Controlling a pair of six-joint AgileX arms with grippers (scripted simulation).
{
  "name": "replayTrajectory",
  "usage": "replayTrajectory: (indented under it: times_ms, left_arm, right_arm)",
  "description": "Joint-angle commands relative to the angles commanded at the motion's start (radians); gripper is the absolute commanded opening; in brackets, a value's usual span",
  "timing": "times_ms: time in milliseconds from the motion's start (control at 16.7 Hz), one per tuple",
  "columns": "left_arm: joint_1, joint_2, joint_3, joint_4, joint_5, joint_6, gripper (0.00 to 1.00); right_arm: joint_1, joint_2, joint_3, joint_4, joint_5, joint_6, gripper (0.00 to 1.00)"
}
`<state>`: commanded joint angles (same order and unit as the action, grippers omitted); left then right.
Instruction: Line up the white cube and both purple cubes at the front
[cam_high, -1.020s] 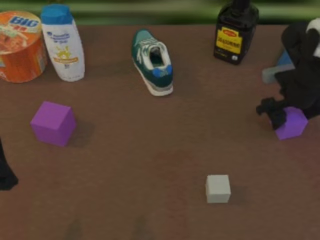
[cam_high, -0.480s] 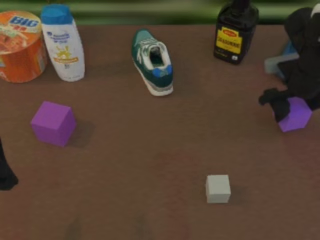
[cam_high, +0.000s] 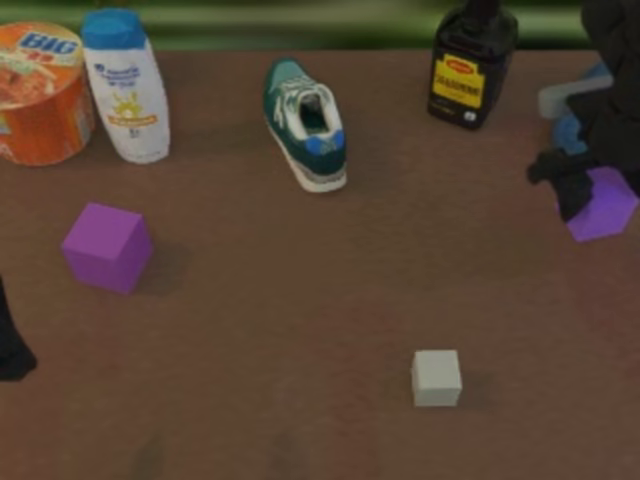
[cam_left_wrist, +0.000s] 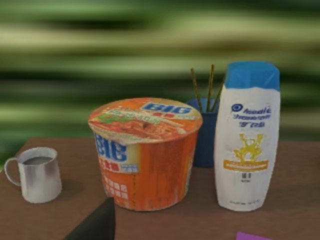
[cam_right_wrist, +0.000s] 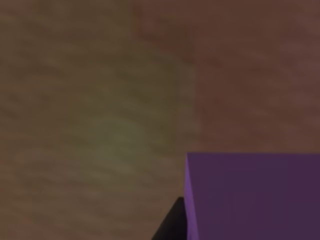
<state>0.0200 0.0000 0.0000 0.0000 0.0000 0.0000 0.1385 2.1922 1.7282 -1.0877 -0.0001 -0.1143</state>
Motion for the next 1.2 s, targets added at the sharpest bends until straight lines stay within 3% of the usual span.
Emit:
replayTrajectory:
  times_ms: [300,840,1020,1200]
  left_arm:
    - [0.000,0.000,0.000,0.000,0.000,0.000,1.00]
    - [0.000,0.000,0.000,0.000,0.000,0.000,1.00]
    - [0.000,0.000,0.000,0.000,0.000,0.000,1.00]
    - [0.000,0.000,0.000,0.000,0.000,0.000,1.00]
  right_arm:
    - [0.096,-0.010,-0.009,-0.005,0.003,0.110,0.00]
    - [0.542,-0.109,-0.123,-0.013,0.011,0.768,0.00]
    - [0.652,-0.150,-0.157,-0.004,0.016,0.899,0.00]
    - [0.686,-0.168,-0.171,0.001,0.018,0.936,0.00]
